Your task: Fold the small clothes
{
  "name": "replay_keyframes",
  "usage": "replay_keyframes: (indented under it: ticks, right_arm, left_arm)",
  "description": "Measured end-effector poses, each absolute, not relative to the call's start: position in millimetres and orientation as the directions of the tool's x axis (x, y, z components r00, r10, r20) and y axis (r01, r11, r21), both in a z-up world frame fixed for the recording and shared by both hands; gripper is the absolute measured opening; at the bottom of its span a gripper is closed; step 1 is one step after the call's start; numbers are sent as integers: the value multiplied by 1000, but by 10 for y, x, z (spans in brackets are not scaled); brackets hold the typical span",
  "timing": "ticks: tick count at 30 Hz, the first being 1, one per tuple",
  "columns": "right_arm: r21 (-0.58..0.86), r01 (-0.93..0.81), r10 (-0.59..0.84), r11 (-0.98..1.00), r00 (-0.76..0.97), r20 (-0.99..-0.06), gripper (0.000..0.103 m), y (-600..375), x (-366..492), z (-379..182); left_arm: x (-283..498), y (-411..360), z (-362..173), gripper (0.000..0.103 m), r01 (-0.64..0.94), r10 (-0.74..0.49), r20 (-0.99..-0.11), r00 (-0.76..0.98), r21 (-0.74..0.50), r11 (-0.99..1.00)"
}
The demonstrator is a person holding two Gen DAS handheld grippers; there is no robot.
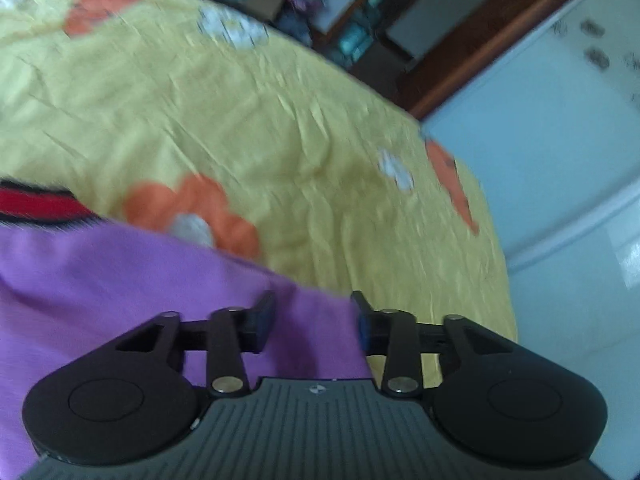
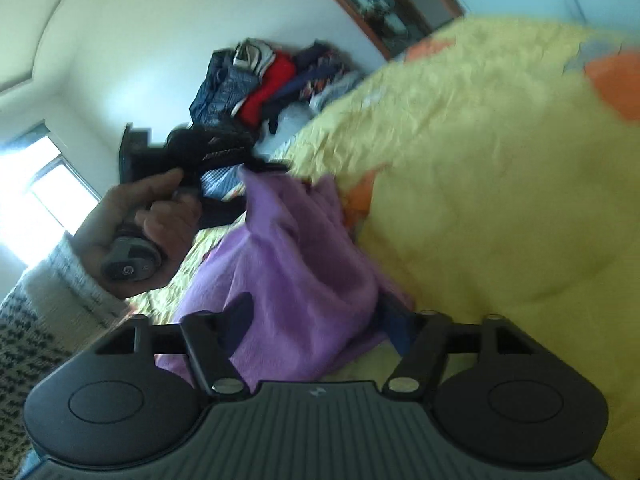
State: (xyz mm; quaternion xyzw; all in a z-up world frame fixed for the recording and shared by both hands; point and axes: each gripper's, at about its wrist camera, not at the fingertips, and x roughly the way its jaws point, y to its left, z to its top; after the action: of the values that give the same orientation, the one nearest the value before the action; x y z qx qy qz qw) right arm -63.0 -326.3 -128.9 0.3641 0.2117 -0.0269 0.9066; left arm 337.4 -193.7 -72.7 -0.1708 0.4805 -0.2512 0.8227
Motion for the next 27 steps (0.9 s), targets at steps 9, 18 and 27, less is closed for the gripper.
replay_keyframes:
  ticks: [9,18,27]
  right_arm:
    - [383,-101,248,918,900,-357,57,-3121,-25,-745]
    - [552,-5,349,834,779,-520,8,-3633,1274,-1301]
    - [552,-98,405,828,786,-467,34,-3694,961,-865]
  left_arm:
    - [2984,-1110,-501,62,313,-586,-627,514,-498,808]
    - [2664,-895,-1070,28,306,-416,-655,631,-283,909]
    - [2173,-771,-766,57,311,-424,-576,699,-289,905]
